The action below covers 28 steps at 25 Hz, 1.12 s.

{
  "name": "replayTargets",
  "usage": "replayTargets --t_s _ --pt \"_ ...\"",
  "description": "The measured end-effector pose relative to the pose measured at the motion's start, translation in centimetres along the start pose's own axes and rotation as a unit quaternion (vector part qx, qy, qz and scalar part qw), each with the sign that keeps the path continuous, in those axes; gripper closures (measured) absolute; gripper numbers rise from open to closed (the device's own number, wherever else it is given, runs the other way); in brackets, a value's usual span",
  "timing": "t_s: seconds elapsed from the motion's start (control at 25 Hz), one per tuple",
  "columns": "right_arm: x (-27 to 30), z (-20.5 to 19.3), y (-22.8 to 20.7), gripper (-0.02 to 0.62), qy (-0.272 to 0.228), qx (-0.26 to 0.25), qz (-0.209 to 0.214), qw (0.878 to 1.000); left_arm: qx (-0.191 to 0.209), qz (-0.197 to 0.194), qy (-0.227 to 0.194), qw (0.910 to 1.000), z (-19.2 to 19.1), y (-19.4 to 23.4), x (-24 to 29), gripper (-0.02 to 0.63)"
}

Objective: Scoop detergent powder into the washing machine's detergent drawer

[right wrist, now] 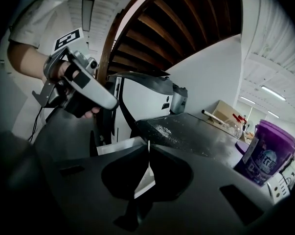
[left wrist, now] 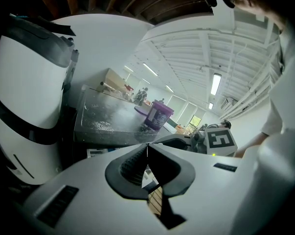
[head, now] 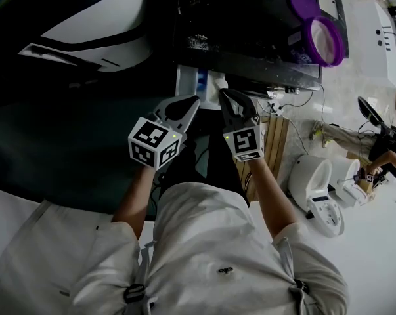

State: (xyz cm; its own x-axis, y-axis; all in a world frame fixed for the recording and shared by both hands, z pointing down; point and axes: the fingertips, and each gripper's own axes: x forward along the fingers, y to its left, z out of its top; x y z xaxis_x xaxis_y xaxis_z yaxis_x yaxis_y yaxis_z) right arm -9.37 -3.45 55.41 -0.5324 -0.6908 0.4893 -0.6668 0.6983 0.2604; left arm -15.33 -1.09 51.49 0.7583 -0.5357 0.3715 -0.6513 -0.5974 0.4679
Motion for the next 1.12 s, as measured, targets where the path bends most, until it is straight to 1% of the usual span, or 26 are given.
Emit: replayTargets --t_s 0.32,0.48,0.84,0.92,1.12 --pt "-0.1 -0.2 0.5 0.583 0.004 -0.044 -0.009 0.999 -0.002 0.003 0.004 1.0 -0.5 0.4 -0.2 0.586" --pt "-0.3 0.2 0.4 0.583 0.001 -0.066 -0.025 0.997 -0.003 0.005 0.004 1.0 -0.5 0.4 -0.5 0.586" --pt "-1.0 1.3 0.7 0.584 -0.014 -0.14 -0.054 0.989 0.001 0.003 0.004 1.0 -0.5 0.2 -0.5 0.586" --pt "-1.1 1.4 0.7 0.584 -0.018 -0.147 -0.061 0.987 0.002 0.002 0.003 1.0 -0.5 0.2 -0.5 0.586" --pt "-1.4 1.9 0.5 0.584 -0.023 -0.144 -0.07 0.987 0.002 0.002 0.003 1.0 -0.3 0.4 -0.8 0.586"
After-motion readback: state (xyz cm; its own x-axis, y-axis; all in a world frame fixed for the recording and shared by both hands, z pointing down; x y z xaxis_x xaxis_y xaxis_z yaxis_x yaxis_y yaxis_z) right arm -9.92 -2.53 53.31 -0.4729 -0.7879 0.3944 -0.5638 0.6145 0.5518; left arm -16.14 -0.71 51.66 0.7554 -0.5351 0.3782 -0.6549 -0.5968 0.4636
